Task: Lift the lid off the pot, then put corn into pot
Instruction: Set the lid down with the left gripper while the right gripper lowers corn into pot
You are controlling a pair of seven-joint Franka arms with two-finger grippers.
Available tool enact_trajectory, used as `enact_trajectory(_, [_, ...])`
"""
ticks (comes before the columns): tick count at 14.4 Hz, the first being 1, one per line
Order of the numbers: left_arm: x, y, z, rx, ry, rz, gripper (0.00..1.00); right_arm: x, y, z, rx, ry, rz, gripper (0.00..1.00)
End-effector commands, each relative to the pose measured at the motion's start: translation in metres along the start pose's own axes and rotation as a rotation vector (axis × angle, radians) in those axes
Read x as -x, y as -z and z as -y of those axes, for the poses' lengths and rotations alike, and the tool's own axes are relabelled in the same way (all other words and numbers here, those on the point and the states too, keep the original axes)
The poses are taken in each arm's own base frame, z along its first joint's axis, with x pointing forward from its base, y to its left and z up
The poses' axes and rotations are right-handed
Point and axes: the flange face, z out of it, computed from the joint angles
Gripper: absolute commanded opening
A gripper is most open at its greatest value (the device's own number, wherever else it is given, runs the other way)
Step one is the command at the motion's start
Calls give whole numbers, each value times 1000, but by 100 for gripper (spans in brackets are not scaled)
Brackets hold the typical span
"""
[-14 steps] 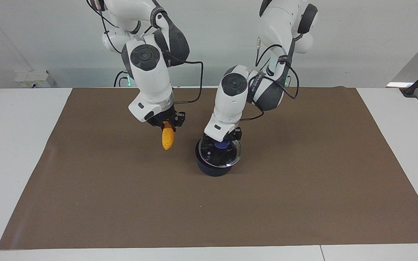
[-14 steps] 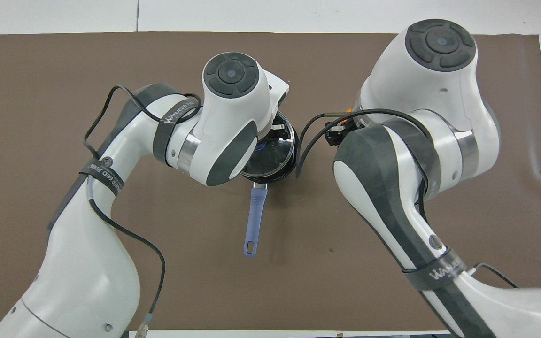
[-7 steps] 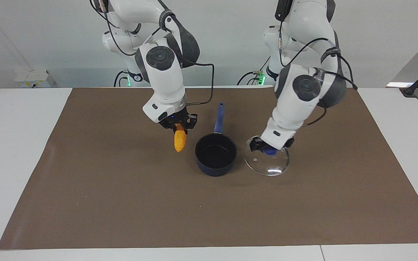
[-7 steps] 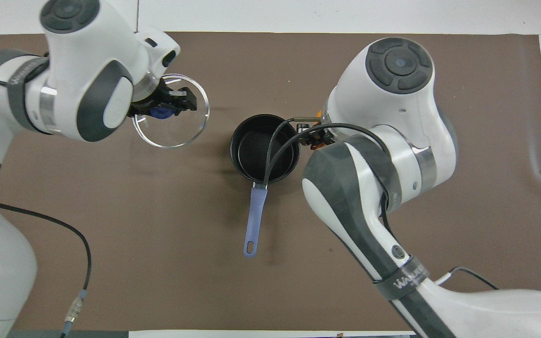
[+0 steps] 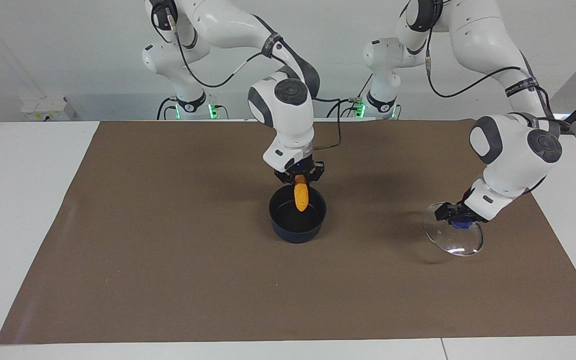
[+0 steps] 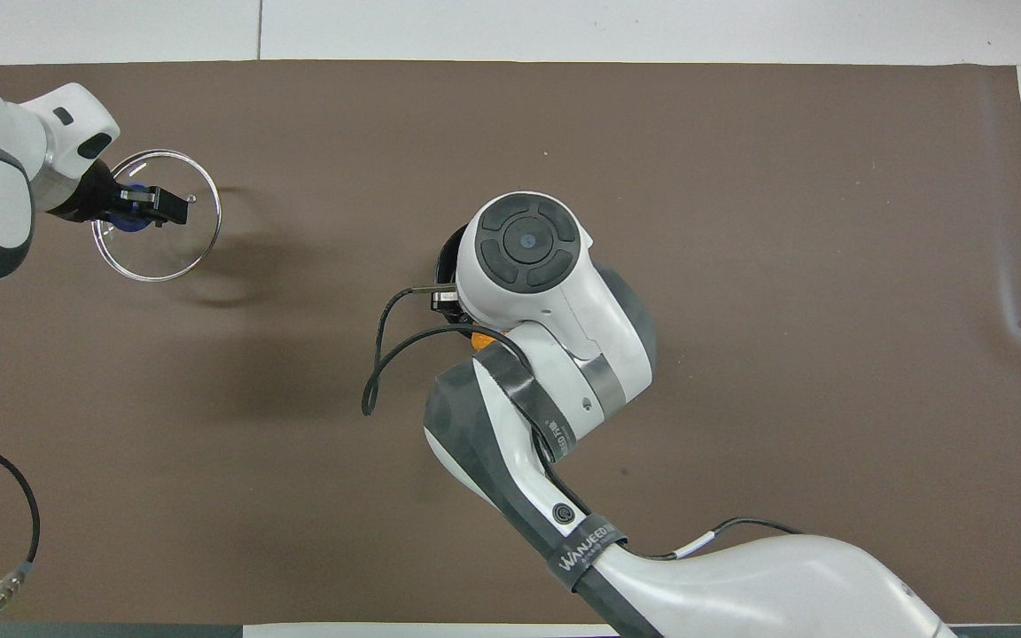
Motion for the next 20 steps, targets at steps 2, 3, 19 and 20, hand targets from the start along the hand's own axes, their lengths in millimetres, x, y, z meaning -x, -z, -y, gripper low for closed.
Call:
enact_trajectory(2, [39, -34, 0, -28, -38, -29, 41, -12, -15, -5, -5, -16, -11, 0])
enact_trajectory(3, [39, -35, 0, -29, -39, -28, 45, -16, -15, -10, -6, -22, -15, 0])
enact_trajectory(19, [41, 129, -31, -22, -27, 12, 100, -40, -4, -36, -11, -36, -122, 100])
enact_trajectory(20, [49, 145, -33, -22, -27, 9, 100, -41, 3, -42, -1, -43, -113, 100])
